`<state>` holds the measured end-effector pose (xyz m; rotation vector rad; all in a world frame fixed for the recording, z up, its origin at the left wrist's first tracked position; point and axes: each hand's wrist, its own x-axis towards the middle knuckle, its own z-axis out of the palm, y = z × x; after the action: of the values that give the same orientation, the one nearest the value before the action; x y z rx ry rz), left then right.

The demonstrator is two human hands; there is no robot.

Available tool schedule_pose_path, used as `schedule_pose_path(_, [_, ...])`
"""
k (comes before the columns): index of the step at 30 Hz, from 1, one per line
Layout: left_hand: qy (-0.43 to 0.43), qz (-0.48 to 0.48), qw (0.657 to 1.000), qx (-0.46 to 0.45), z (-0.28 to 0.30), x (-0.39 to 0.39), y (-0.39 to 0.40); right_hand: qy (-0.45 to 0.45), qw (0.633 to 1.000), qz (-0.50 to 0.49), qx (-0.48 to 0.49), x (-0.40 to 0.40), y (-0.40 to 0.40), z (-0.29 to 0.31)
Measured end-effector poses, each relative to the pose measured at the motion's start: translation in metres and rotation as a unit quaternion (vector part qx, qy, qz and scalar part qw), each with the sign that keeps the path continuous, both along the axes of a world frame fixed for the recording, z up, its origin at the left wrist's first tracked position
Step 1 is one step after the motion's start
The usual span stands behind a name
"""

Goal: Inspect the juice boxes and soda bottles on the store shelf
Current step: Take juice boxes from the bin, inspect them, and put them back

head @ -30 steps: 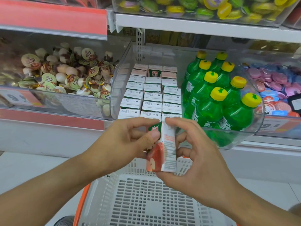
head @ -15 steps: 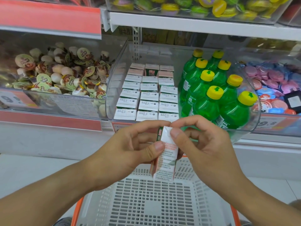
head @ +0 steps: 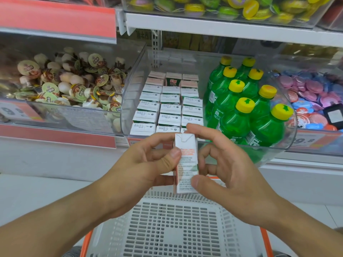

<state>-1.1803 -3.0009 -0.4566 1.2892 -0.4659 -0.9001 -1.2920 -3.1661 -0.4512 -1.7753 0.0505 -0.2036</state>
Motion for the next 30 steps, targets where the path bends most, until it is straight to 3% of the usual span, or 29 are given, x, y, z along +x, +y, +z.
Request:
schedule_pose_path(4, [0.028,0.025,0.999,-0.007,0.006,-0.005,-0.001,-0.005,0.997,0.018,-0.07,0.0,-0.002,0.002])
schedule_pose_path(8, [-0.001,0.029,0.999,0.042,0.016,-0.009,-0.004,-0.006,0.998,-0.043,-0.052,0.0,0.002,0.004])
schedule_pose_path(10, [-0.138,0.023,0.984,0.113,0.015,-0.011,-0.001,-0.005,0.997,-0.069,-0.041,0.001,0.003,0.006])
schedule_pose_path(13, [-0.41,0.06,0.899,0.144,0.013,-0.016,0.007,0.01,0.995,-0.097,0.035,0.003,0.003,0.011])
schedule_pose_path(17, [-0.546,0.066,0.833,0.056,0.02,-0.023,0.006,0.046,0.989,-0.078,0.12,0.003,0.003,0.018])
schedule_pose_path(21, [-0.539,0.053,0.84,0.019,0.019,-0.021,0.001,0.043,0.991,-0.026,0.124,0.002,0.008,0.02])
schedule_pose_path(26, [-0.425,0.068,0.903,-0.006,0.01,-0.013,-0.002,0.064,0.983,-0.004,0.173,0.006,-0.001,0.012])
schedule_pose_path(30, [-0.417,0.06,0.907,-0.006,0.008,-0.012,-0.002,0.082,0.976,0.006,0.202,0.007,-0.006,0.009])
